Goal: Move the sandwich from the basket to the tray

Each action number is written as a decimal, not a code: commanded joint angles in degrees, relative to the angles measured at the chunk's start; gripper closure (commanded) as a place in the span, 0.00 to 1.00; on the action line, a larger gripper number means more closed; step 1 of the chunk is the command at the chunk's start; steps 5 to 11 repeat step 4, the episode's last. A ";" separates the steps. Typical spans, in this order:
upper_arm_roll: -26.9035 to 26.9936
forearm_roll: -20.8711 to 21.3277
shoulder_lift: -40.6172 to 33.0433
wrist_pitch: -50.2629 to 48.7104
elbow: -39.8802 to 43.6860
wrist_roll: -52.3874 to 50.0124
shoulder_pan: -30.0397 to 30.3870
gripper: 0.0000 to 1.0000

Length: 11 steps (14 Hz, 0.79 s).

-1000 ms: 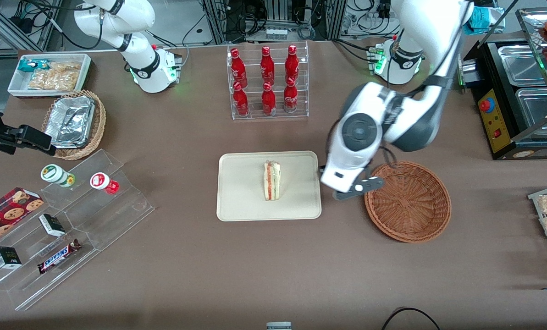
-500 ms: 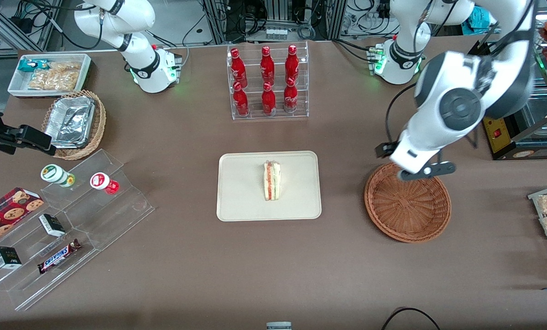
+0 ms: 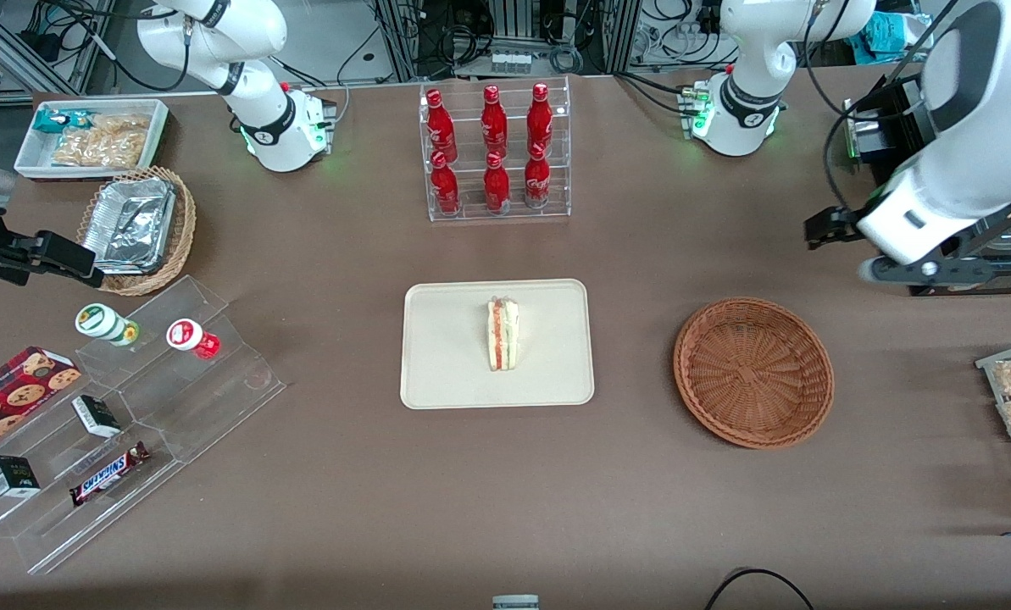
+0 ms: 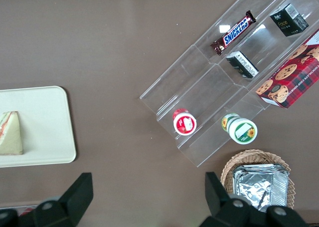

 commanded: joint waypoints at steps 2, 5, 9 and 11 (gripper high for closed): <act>-0.77 -0.17 -0.57 -0.41 3.44 3.89 3.08 0.00; -0.77 -0.16 -0.57 0.03 4.14 3.81 3.08 0.00; -0.77 -0.16 -0.57 0.03 4.14 3.81 3.08 0.00; -0.77 -0.16 -0.57 0.03 4.14 3.81 3.08 0.00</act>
